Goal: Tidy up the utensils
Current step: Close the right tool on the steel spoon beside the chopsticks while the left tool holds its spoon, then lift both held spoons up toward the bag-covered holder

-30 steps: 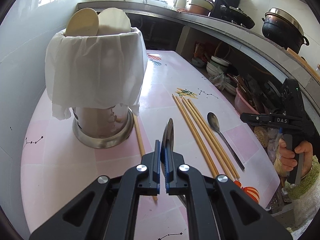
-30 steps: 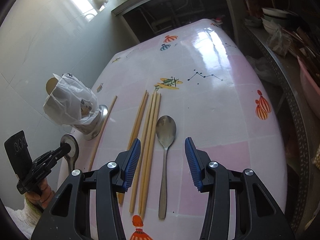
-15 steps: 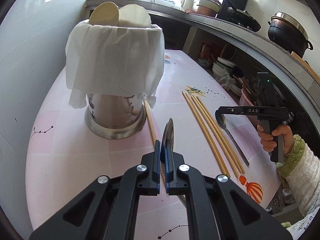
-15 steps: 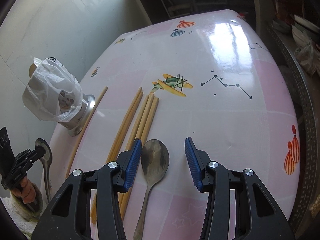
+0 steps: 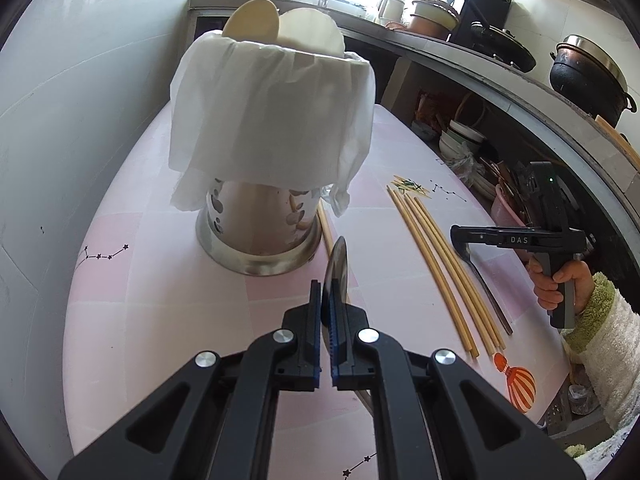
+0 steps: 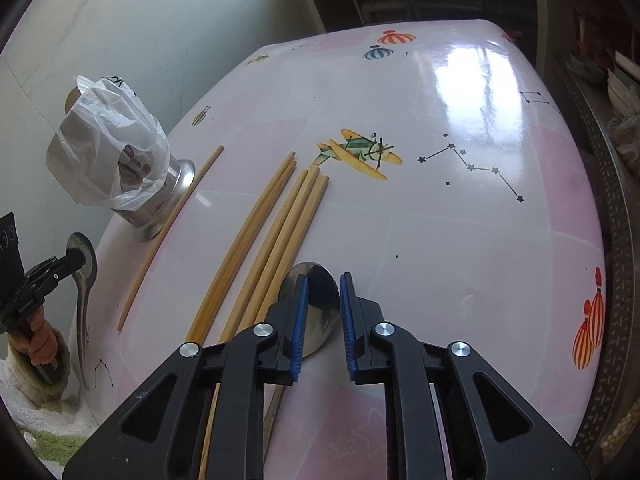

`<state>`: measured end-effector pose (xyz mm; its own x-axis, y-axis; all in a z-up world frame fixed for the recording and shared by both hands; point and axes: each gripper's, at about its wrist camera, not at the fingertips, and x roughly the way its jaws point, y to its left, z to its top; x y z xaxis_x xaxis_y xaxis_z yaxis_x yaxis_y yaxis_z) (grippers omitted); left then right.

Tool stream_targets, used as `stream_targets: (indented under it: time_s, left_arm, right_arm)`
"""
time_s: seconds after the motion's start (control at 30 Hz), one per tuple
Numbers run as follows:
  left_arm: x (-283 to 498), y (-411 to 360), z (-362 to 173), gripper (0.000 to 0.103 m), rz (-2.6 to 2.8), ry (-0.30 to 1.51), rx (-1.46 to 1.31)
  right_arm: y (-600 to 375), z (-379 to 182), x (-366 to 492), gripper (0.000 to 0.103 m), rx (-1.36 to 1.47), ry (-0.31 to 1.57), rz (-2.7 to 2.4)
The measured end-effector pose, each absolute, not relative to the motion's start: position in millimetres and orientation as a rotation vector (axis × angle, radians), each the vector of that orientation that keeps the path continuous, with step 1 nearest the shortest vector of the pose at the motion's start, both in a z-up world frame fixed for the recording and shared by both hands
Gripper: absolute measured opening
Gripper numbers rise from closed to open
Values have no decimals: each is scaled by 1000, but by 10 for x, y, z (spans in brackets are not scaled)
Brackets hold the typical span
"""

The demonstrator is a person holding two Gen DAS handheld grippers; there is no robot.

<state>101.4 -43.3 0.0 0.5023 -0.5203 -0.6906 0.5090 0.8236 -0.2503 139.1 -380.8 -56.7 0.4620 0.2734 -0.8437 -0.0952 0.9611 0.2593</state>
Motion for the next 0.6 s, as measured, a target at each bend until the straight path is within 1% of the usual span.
stream_targets:
  time_s: [0.23, 0.4, 0.6]
  left_arm:
    - [1037, -386, -5, 3, -615, 837, -25]
    - [1038, -330, -25, 3, -615, 837, -38]
    - [1041, -245, -46, 3, -604, 838, -55]
  right_arm:
    - [-3793, -496, 1303, 2, 189, 1047, 211]
    - [-3791, -412, 1209, 0, 215, 1044, 185]
    - [-3756, -261, 1038, 0, 227, 1019, 167]
